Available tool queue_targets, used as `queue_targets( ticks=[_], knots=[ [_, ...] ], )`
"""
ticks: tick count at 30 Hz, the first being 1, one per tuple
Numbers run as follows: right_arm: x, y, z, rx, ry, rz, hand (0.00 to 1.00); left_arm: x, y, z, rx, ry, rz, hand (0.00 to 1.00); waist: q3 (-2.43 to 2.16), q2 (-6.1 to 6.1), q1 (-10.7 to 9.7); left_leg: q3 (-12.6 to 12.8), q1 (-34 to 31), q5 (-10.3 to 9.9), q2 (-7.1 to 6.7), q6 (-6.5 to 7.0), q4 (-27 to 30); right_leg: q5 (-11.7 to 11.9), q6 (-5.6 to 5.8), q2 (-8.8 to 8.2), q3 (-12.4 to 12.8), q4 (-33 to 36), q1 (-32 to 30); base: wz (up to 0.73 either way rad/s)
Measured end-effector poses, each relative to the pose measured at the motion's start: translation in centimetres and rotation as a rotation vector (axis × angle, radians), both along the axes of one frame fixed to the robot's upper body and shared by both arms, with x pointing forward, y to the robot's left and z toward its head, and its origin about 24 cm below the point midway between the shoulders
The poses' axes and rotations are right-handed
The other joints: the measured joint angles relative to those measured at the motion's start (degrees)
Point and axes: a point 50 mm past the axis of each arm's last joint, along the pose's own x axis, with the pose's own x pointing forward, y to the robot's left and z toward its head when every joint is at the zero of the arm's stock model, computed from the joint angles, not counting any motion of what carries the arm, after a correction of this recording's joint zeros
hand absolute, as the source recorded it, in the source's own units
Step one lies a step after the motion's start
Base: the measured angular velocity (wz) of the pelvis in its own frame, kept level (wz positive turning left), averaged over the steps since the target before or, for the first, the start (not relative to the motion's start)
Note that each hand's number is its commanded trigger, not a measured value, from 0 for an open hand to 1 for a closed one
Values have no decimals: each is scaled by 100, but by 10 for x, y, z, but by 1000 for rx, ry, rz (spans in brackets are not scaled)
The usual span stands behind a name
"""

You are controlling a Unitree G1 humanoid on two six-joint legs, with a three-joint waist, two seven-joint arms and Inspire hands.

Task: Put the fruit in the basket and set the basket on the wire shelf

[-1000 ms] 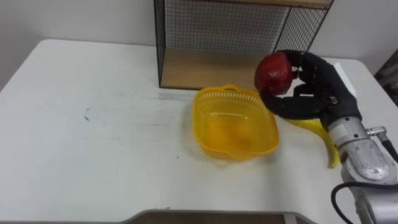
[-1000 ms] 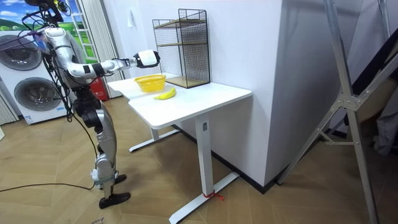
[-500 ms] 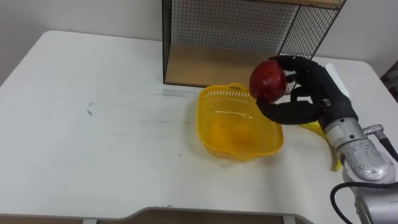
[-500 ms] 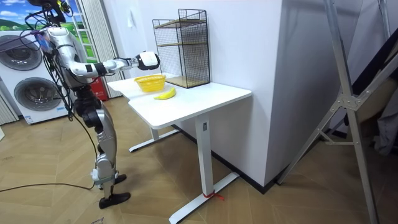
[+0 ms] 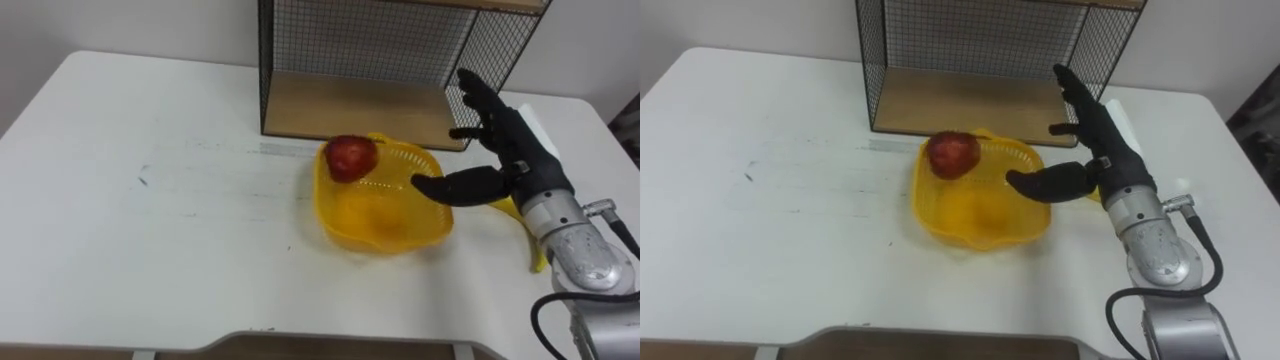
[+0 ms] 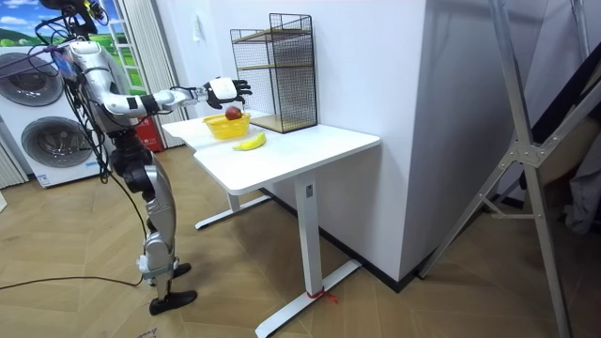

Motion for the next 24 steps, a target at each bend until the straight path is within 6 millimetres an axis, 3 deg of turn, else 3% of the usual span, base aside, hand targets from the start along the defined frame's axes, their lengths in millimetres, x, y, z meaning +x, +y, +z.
queue_targets(
  ticks=[6,15,24],
  knots=[
    [0,0,0,0,0,-1,0,0,2,1,5,1,-1,0,-30,-36,4,-7,-6,0,0,0,9,0,0,0,1,0,-4,0],
    [0,-2,1,9,-8,-17,0,-2,2,1,5,5,0,0,-9,-1,-13,5,-14,0,-1,0,54,0,-1,-3,-24,0,4,0],
    [-1,-24,7,114,-59,-157,0,-6,2,1,5,15,5,0,-3,9,-75,-66,-12,-1,-12,-1,47,1,-1,-9,-88,-2,44,3]
  ],
)
